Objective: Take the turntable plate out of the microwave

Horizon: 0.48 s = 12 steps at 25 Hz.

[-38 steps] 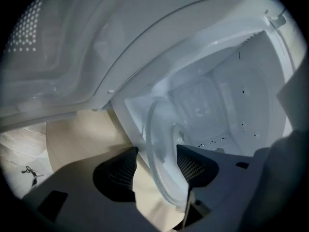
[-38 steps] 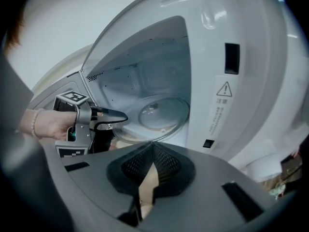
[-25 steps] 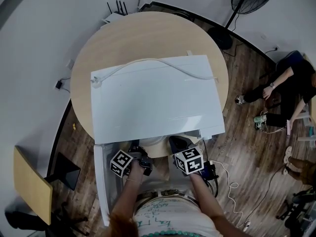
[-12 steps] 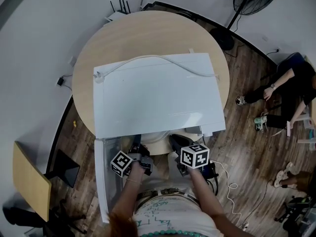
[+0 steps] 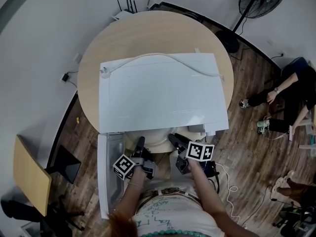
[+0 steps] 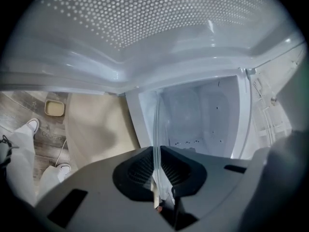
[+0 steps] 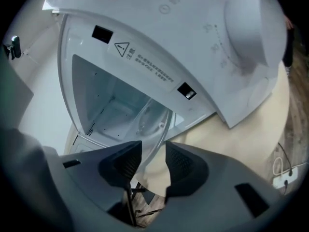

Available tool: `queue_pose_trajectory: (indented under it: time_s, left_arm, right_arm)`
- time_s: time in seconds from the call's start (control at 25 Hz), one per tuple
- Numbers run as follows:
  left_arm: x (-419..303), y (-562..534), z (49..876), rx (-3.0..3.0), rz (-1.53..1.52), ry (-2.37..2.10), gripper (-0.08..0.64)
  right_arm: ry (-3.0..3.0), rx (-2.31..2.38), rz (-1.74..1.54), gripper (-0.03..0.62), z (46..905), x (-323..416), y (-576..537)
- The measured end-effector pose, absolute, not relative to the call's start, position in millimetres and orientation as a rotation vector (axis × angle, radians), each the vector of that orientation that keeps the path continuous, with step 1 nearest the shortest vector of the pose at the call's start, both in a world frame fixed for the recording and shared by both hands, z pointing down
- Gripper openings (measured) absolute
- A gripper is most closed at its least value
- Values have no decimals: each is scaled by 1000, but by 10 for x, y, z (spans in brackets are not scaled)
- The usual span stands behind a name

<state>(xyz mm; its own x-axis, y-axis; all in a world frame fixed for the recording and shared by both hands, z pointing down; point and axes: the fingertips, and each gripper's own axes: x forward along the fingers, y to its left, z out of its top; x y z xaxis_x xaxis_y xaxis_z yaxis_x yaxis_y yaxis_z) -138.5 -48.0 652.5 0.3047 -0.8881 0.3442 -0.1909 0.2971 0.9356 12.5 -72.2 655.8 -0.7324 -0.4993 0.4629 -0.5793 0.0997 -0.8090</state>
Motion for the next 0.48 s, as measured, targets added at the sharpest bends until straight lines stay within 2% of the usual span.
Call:
queue_pose_trajectory:
  time_s: [0.48]
  left_arm:
    - [-1290, -106, 6533, 1213, -634, -1119, 46]
  right_arm:
    - [-2237, 1145, 1877, 149, 6663, 204, -869]
